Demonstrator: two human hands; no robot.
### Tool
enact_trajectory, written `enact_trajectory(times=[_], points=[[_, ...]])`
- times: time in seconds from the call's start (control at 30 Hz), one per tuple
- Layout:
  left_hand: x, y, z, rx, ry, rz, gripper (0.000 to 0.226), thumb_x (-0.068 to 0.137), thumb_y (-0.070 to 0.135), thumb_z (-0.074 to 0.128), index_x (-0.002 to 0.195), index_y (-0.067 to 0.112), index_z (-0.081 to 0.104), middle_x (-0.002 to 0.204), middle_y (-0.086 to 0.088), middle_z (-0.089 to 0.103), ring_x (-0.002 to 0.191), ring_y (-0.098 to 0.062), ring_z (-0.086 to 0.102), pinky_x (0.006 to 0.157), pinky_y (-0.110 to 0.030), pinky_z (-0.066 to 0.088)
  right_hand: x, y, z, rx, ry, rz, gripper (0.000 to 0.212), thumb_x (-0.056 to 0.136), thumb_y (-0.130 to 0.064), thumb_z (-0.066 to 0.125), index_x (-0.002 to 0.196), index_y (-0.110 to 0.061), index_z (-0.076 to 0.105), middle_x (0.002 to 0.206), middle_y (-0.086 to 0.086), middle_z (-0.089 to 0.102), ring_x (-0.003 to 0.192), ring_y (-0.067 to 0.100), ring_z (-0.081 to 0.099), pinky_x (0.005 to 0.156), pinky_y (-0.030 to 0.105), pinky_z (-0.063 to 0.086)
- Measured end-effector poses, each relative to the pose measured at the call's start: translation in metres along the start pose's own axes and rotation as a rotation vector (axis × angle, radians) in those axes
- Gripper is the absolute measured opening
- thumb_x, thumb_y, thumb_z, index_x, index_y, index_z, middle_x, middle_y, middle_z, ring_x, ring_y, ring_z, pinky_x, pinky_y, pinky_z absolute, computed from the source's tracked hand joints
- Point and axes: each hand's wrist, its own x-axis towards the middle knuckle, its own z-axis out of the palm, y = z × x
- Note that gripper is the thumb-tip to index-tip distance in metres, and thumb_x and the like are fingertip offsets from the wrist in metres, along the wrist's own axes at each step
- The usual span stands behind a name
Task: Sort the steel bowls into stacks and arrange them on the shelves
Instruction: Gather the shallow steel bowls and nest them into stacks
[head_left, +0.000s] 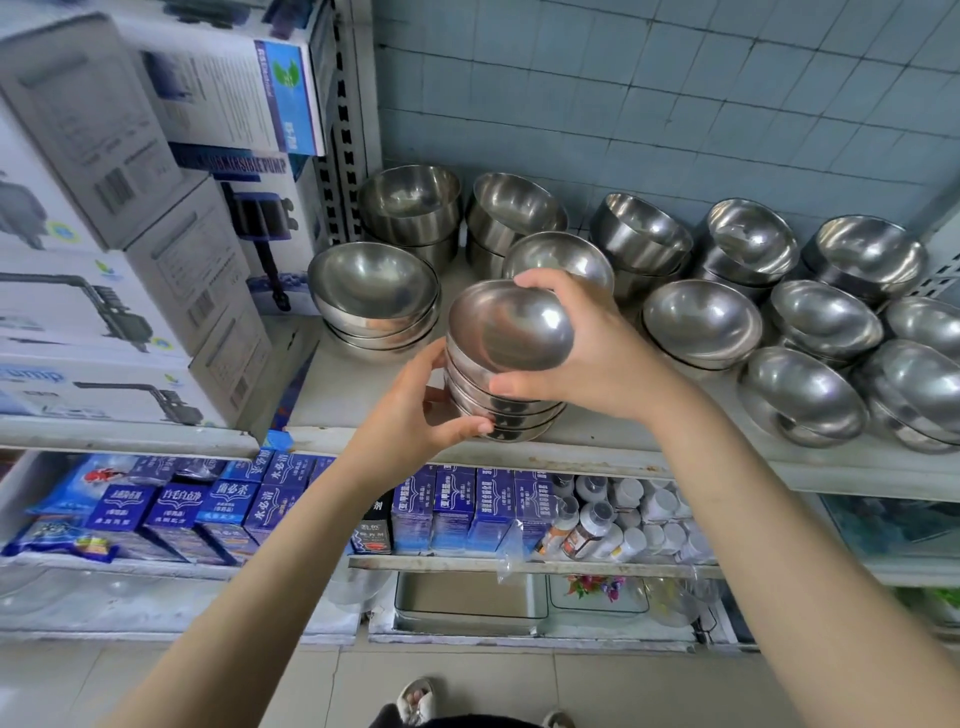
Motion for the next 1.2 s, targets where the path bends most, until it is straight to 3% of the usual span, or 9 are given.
enact_trajectory(times=[0.23, 0.33, 0.43, 0.6, 0.67, 0.77, 0.87, 1.03, 1.2], points=[[0.001, -0.003, 0.002, 0.031, 0.02, -0.011, 0.105, 0.056, 0.076, 0.074, 0.143, 0.036, 0.031, 0.138, 0.014, 0.051, 0.106, -0.008, 0.064, 0.094, -0.043, 0.054, 0.005, 0.009, 0.005, -0.003, -0.021, 0.001, 0.1, 0.061, -0.056, 0.087, 0.144, -0.045, 0.032, 0.151, -0.015, 0.03, 0.138, 0.005, 0.024, 0.105, 0.027, 0.027], [0.0, 0.0, 0.001, 0.026, 0.027, -0.009, 0.106, 0.056, 0.074, 0.075, 0.143, 0.031, 0.032, 0.136, 0.013, 0.051, 0.103, -0.007, 0.064, 0.094, -0.041, 0.054, 0.005, 0.02, -0.001, 0.055, -0.041, -0.001, 0.105, 0.059, -0.076, 0.074, 0.148, -0.048, 0.026, 0.158, -0.013, 0.025, 0.144, 0.006, 0.022, 0.11, 0.03, 0.025], [-0.002, 0.006, 0.003, 0.03, 0.053, -0.019, 0.106, 0.057, 0.065, 0.077, 0.144, 0.025, 0.033, 0.134, 0.013, 0.051, 0.1, -0.008, 0.063, 0.092, -0.036, 0.054, 0.003, 0.043, -0.022, 0.074, 0.037, 0.023, 0.098, 0.06, -0.089, 0.06, 0.145, -0.048, 0.033, 0.159, -0.016, 0.028, 0.145, 0.005, 0.025, 0.117, 0.035, 0.025], [-0.007, 0.013, 0.009, 0.037, 0.104, -0.044, 0.103, 0.055, 0.061, 0.077, 0.141, 0.023, 0.036, 0.13, 0.013, 0.053, 0.097, -0.008, 0.064, 0.089, -0.031, 0.055, -0.008, 0.091, -0.055, -0.096, 0.219, 0.096, 0.08, 0.073, -0.07, 0.067, 0.143, -0.039, 0.043, 0.161, -0.009, 0.028, 0.149, 0.013, 0.02, 0.122, 0.042, 0.02], [-0.009, 0.016, 0.014, 0.031, 0.128, -0.059, 0.099, 0.055, 0.058, 0.077, 0.139, 0.023, 0.036, 0.131, 0.012, 0.052, 0.095, -0.008, 0.065, 0.086, -0.029, 0.056, -0.01, 0.111, -0.072, -0.261, 0.228, 0.187, 0.09, 0.07, -0.073, 0.069, 0.147, -0.04, 0.036, 0.165, -0.003, 0.021, 0.152, 0.022, 0.013, 0.122, 0.047, 0.016], [-0.013, 0.024, 0.02, 0.021, 0.16, -0.112, 0.102, 0.053, 0.06, 0.076, 0.139, 0.023, 0.035, 0.131, 0.012, 0.051, 0.095, -0.005, 0.064, 0.08, -0.022, 0.051, -0.012, 0.132, -0.09, -0.357, 0.074, 0.345, 0.108, 0.066, -0.073, 0.074, 0.154, -0.042, 0.02, 0.168, -0.001, 0.008, 0.153, 0.03, 0.007, 0.122, 0.049, 0.013], [-0.014, 0.026, 0.022, 0.0, 0.183, -0.146, 0.107, 0.049, 0.067, 0.077, 0.137, 0.023, 0.037, 0.133, 0.008, 0.053, 0.097, -0.006, 0.066, 0.086, -0.029, 0.053, -0.011, 0.144, -0.094, -0.406, 0.046, 0.338, 0.107, 0.068, -0.07, 0.075, 0.154, -0.039, 0.02, 0.167, 0.0, 0.014, 0.15, 0.034, 0.015, 0.118, 0.047, 0.017], [-0.016, 0.028, 0.03, 0.009, 0.218, -0.173, 0.1, 0.055, 0.053, 0.081, 0.137, 0.019, 0.037, 0.133, 0.005, 0.053, 0.094, -0.009, 0.069, 0.087, -0.033, 0.056, -0.005, 0.157, -0.1, -0.381, 0.107, 0.351, 0.108, 0.067, -0.067, 0.078, 0.154, -0.033, 0.024, 0.166, 0.007, 0.014, 0.15, 0.033, 0.009, 0.12, 0.05, 0.018], [-0.018, 0.028, 0.032, -0.013, 0.231, -0.204, 0.1, 0.054, 0.056, 0.082, 0.137, 0.022, 0.037, 0.133, 0.004, 0.053, 0.1, -0.01, 0.067, 0.092, -0.038, 0.054, -0.003, 0.165, -0.105, -0.296, 0.158, 0.323, 0.105, 0.061, -0.065, 0.082, 0.146, -0.027, 0.035, 0.153, 0.007, 0.036, 0.141, 0.033, 0.03, 0.114, 0.047, 0.031]])
